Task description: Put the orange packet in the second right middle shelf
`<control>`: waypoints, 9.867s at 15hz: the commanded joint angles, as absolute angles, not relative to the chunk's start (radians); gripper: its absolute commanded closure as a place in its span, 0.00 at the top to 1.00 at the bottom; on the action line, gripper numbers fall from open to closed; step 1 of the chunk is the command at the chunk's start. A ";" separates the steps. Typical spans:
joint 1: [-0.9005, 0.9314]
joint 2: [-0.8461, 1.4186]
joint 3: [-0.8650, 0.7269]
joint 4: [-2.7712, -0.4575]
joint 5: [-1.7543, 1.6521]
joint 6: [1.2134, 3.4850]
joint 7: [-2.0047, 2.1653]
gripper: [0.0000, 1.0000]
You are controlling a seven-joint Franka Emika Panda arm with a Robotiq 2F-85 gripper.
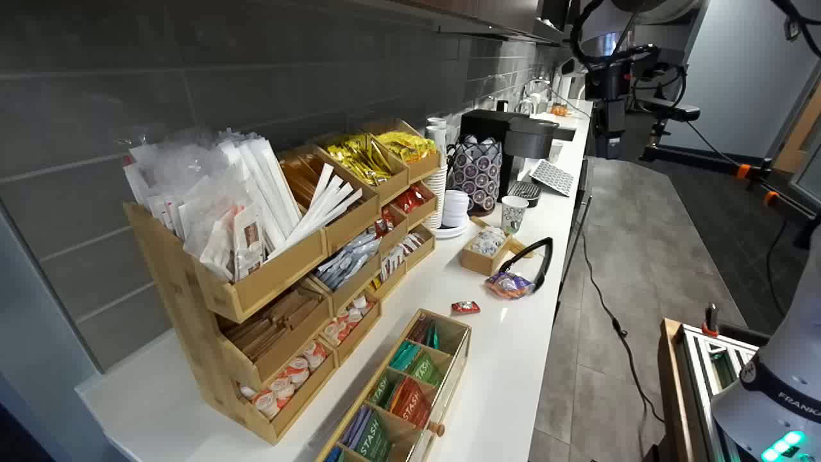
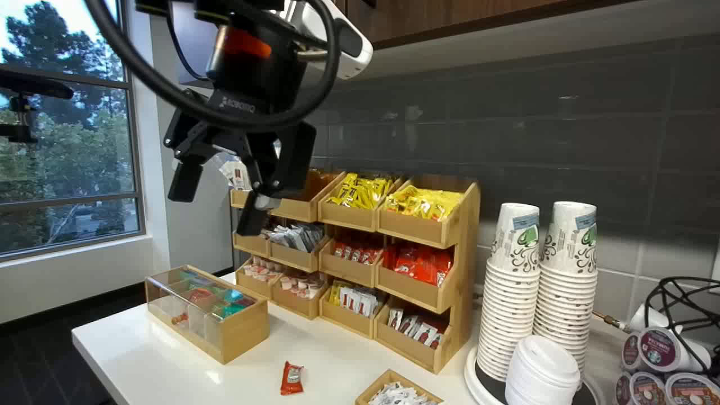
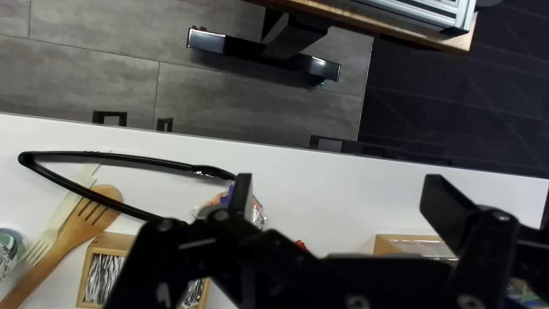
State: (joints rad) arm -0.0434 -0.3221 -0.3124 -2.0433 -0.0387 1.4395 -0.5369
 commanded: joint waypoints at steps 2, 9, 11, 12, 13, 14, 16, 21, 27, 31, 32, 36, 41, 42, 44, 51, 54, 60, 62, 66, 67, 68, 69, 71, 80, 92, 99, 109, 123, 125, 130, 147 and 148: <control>-0.068 -0.318 -0.292 -2.041 -0.033 1.437 -0.543 1.00; -0.057 -0.310 -0.255 -2.055 -0.050 1.454 -0.504 1.00; -0.047 -0.321 -0.204 -2.097 -0.081 1.525 -0.444 1.00; -0.042 -0.327 -0.180 -2.119 -0.088 1.567 -0.418 1.00; -0.037 -0.334 -0.155 -2.144 -0.102 1.616 -0.394 1.00; -0.033 -0.342 -0.133 -2.173 -0.110 1.678 -0.372 1.00; -0.027 -0.356 -0.100 -2.235 -0.113 1.821 -0.335 1.00; -0.018 -0.367 -0.070 -2.397 -0.099 2.191 -0.302 1.00; -0.011 -0.324 -0.074 -2.433 -0.084 2.299 -0.313 1.00; -0.009 -0.325 -0.074 -2.435 -0.081 2.300 -0.313 1.00; -0.006 -0.324 -0.068 -2.439 -0.090 2.325 -0.313 1.00; 0.033 -0.210 -0.060 -2.449 -0.085 2.553 -0.387 1.00; 0.101 -0.030 -0.081 -2.426 0.136 2.803 -0.595 1.00; 0.111 -0.001 -0.075 -2.416 0.225 2.826 -0.673 1.00; 0.127 0.053 -0.061 -2.381 0.388 2.829 -0.824 1.00; 0.102 0.238 -0.032 -2.264 0.503 2.765 -0.987 1.00; 0.034 0.299 0.030 -2.233 0.417 2.720 -0.917 1.00; -0.012 0.369 0.061 -2.196 0.236 2.660 -0.781 1.00; -0.018 0.377 0.061 -2.196 0.183 2.661 -0.735 1.00; -0.031 0.388 0.068 -2.193 0.110 2.647 -0.674 1.00; -0.035 0.388 0.071 -2.192 0.098 2.640 -0.666 0.93; -0.037 0.389 0.071 -2.190 0.087 2.634 -0.658 0.82; -0.039 0.390 0.072 -2.189 0.077 2.629 -0.651 0.66; -0.043 0.392 0.075 -2.185 0.062 2.623 -0.641 0.51; -0.047 0.406 0.080 -2.174 0.015 2.620 -0.610 0.49; -0.055 0.407 0.089 -2.171 0.001 2.619 -0.611 0.00; -0.062 0.298 0.078 -2.207 -0.011 2.647 -0.587 0.00; -0.043 0.103 0.039 -2.245 -0.104 2.774 -0.527 0.00; -0.024 0.174 0.021 -2.167 -0.364 2.964 -0.514 0.00; -0.021 0.195 0.030 -2.154 -0.379 2.975 -0.540 0.00; -0.005 0.239 0.021 -2.107 -0.462 2.992 -0.581 0.00; -0.007 0.347 0.036 -1.977 -0.484 3.000 -0.766 0.00; -0.010 0.345 0.044 -1.982 -0.479 3.006 -0.778 0.00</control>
